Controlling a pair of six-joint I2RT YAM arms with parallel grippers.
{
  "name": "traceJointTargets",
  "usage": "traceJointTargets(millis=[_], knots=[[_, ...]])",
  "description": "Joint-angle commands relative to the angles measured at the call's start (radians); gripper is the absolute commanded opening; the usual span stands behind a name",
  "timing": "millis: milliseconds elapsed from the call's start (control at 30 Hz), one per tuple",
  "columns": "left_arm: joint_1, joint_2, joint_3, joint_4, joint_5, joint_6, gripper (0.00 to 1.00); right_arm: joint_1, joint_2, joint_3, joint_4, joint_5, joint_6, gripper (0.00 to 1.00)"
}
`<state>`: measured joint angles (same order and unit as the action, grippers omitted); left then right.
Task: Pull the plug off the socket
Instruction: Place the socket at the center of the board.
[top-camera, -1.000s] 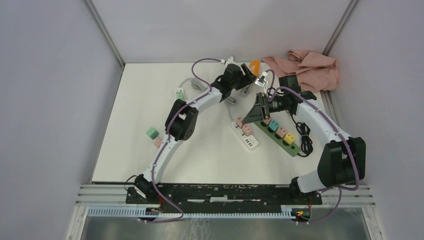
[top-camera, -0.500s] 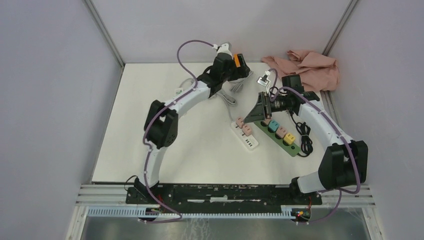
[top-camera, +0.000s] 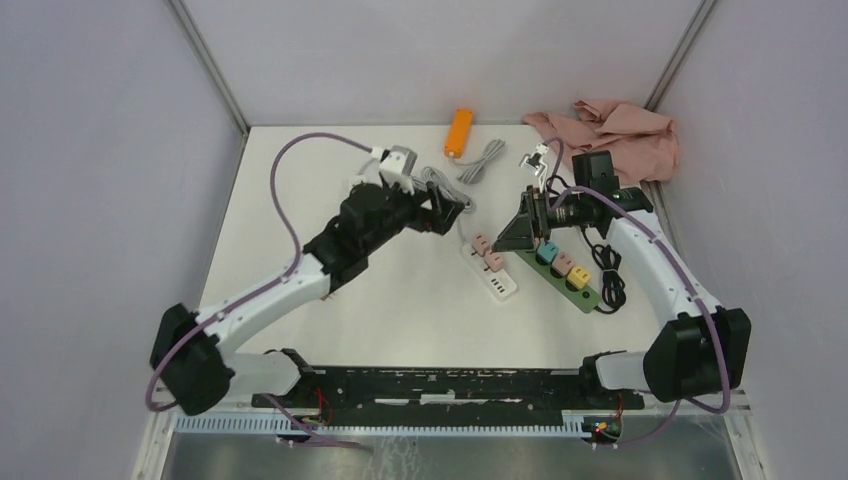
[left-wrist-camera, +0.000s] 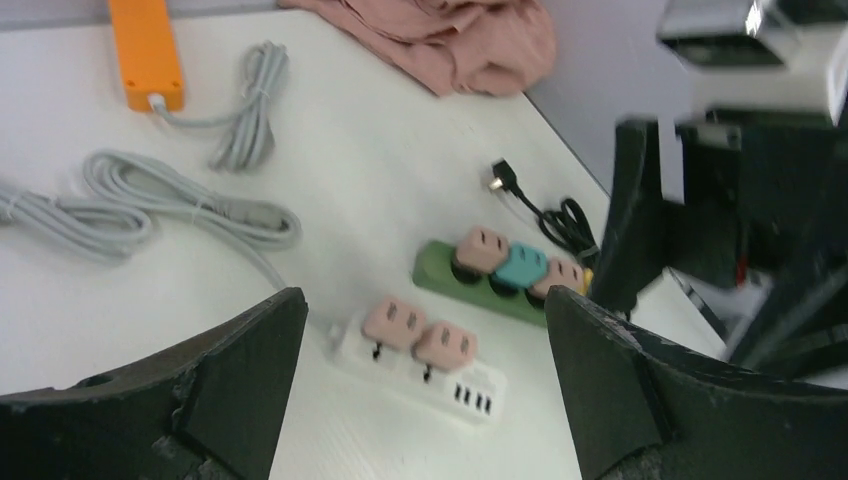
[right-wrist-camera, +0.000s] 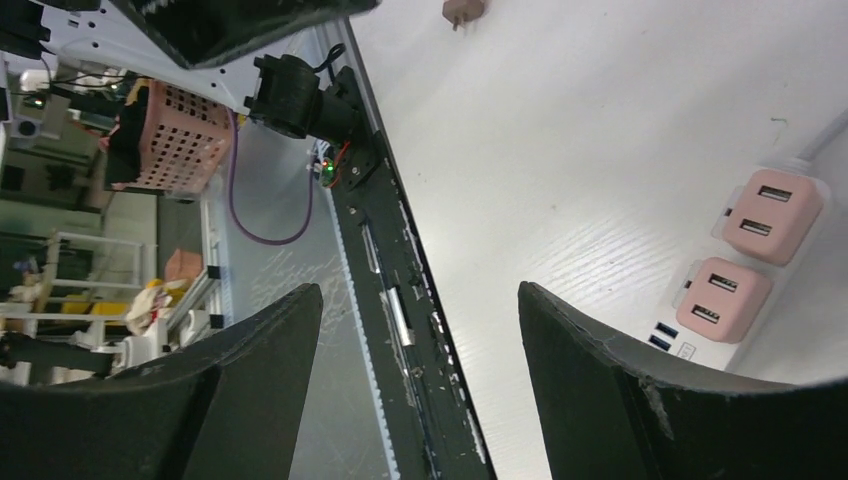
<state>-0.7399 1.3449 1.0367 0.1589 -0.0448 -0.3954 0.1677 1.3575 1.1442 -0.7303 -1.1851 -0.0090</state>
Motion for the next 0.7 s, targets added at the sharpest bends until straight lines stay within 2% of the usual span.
traceJointTargets(millis=[0, 100, 200, 300, 400, 533, 667], knots=[[-0.003, -0.257, -0.231, 0.085, 0.070, -0.007, 0.96, -0.004, -0.096, 0.020, -0.024, 0.068, -0.107, 0.78], [-0.001, -0.442, -0.396, 0.091, 0.074, -0.095, 1.00, -0.004, -0.155, -0.004, -0.014, 0.115, -0.177, 0.79], [-0.002, -0.630, -0.493, 0.052, 0.083, -0.143, 0.99, -0.004, -0.224, -0.067, 0.067, 0.136, -0.197, 0.82], [-0.001, -0.778, -0.500, -0.076, 0.036, -0.136, 0.99, -0.003, -0.260, -0.106, 0.109, 0.137, -0.214, 0.86], [-0.001, -0.869, -0.432, -0.253, -0.013, -0.054, 0.99, -0.004, -0.256, -0.098, 0.097, 0.146, -0.229, 0.88], [-0.001, -0.851, -0.280, -0.430, -0.060, 0.117, 0.99, 0.009, -0.232, -0.009, -0.006, 0.172, -0.339, 0.90], [0.000, -0.686, -0.152, -0.546, -0.084, 0.295, 0.99, 0.063, -0.190, 0.087, -0.068, 0.299, -0.384, 0.90]])
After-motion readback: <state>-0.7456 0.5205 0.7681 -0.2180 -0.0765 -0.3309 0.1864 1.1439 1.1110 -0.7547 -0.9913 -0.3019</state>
